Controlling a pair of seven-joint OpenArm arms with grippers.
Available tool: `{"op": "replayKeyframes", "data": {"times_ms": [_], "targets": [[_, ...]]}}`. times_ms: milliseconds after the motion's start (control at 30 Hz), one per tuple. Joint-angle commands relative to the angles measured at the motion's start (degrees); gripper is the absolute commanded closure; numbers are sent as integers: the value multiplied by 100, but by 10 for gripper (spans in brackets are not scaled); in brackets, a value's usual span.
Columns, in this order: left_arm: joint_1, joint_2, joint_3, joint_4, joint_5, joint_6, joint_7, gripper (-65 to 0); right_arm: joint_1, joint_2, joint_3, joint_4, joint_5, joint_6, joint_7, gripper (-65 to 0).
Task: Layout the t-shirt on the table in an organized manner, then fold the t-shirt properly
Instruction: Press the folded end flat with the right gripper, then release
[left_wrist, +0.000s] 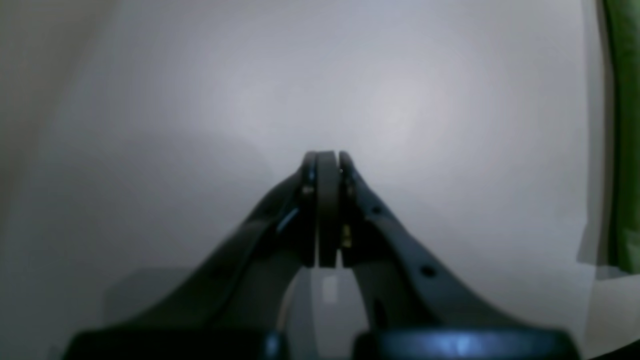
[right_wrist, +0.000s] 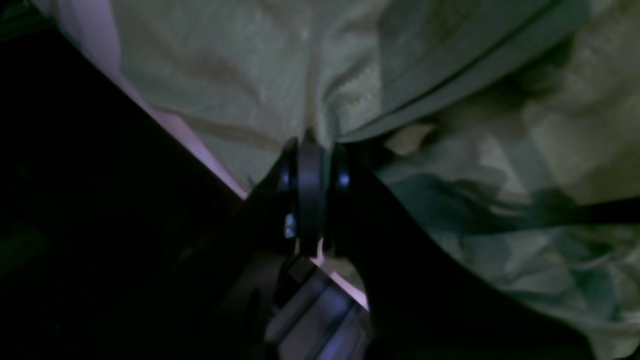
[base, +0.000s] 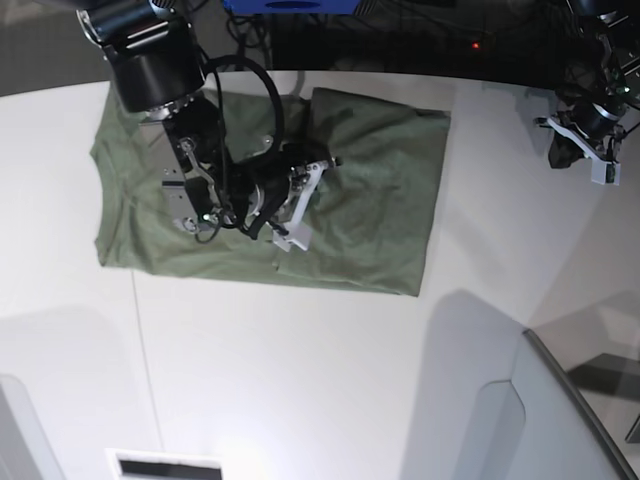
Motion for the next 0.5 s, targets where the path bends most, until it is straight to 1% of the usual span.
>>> {"op": "replayKeyframes", "data": {"times_ms": [0,33,67,167,200,233,367,433,467], "targets": [[-8,-131,-34,70,-76,-30,-157,0,139,-77,12,83,130,22,18,-6],[-8,-131,-34,70,-76,-30,-157,0,139,-85,12,74,130,22,18,-27],[-8,-131,-34,70,-76,-30,-157,0,148,-85,21,74,130,22,18,-65],[-17,-131,-52,70,-76,-30,-157,0,148,-85,29,74,130,22,18,-236],[-17,-140,-52,70,-76,-30,-157,0,148,-85,29,83,130,22,9,-282],[-17,-140,-69,70,-76,-30,-157,0,139,-85,82,101,130,22,1,-297],[-17,-149,-78,61,-76,-30,-157,0,139,-103,478,109,130,22,-377,-297],[-17,-201,-78,44,-76,-30,-157,0,139,-103,557,109,130,22,-421,-290],[-17,-210,-78,35,-76,-30,-157,0,131,-94,566,109,130,22,-430,-273]]}}
